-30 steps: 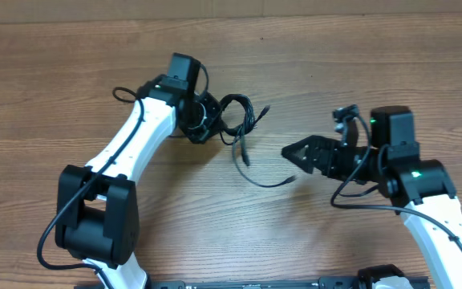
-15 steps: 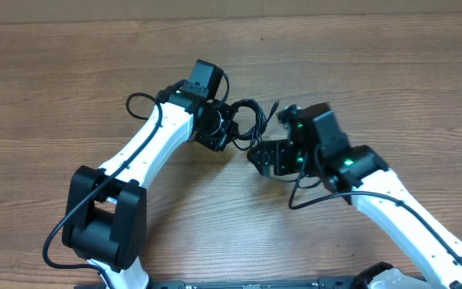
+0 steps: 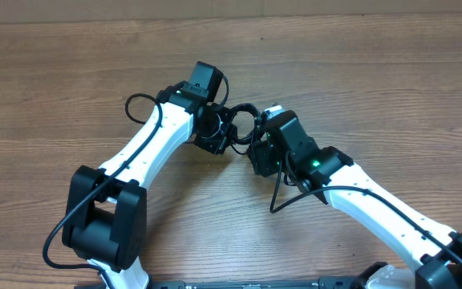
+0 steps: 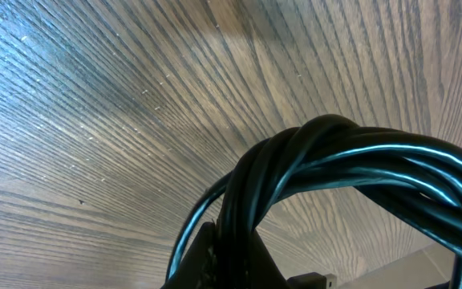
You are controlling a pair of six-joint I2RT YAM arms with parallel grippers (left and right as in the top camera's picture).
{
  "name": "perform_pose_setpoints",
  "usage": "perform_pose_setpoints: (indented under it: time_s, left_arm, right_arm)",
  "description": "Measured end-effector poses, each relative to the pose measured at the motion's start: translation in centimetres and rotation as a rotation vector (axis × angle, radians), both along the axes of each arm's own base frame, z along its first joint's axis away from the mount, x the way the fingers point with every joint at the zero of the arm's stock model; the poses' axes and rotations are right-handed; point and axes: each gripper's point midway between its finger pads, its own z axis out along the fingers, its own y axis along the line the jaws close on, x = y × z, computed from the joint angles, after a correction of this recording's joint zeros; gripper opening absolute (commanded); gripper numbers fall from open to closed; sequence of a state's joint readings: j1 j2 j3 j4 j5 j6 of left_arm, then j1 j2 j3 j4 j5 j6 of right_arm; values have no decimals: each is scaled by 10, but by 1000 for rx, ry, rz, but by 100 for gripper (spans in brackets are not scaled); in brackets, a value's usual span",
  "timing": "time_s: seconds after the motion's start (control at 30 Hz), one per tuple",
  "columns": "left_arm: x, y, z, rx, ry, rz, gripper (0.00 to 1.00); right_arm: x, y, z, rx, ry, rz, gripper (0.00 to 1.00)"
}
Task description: Untangle cables
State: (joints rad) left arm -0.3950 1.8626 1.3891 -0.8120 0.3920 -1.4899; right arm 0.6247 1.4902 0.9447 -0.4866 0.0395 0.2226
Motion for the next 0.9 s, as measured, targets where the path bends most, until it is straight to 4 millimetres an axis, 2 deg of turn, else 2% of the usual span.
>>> perform_pose_setpoints:
  time_s: [0.17, 0.2, 0.3, 0.47, 0.57, 0.73, 0.9]
  left_arm:
    - [0, 0, 0, -1, -2, 1, 4]
    - [1, 0, 0, -1, -2, 1, 4]
    - [1, 0, 0, -1, -4, 1, 4]
    - [5, 3, -1, 30, -54, -55, 4]
    - [13, 8, -2, 73, -126, -122, 4]
    - [28, 6, 2, 100, -266, -259, 4]
    - [30, 6, 3, 121, -316, -351, 4]
  right_arm:
    - [-10, 9, -4, -3, 23, 49, 37]
    - [-15, 12, -6, -1, 38, 68, 26]
    - [-27, 19, -8, 14, 75, 105, 4]
    - [-38, 23, -6, 38, 131, 133, 4]
    - [-41, 30, 13, 74, 143, 156, 4]
    - [-35, 49, 68, 200, 86, 170, 4]
    - [-35, 50, 73, 238, 113, 120, 4]
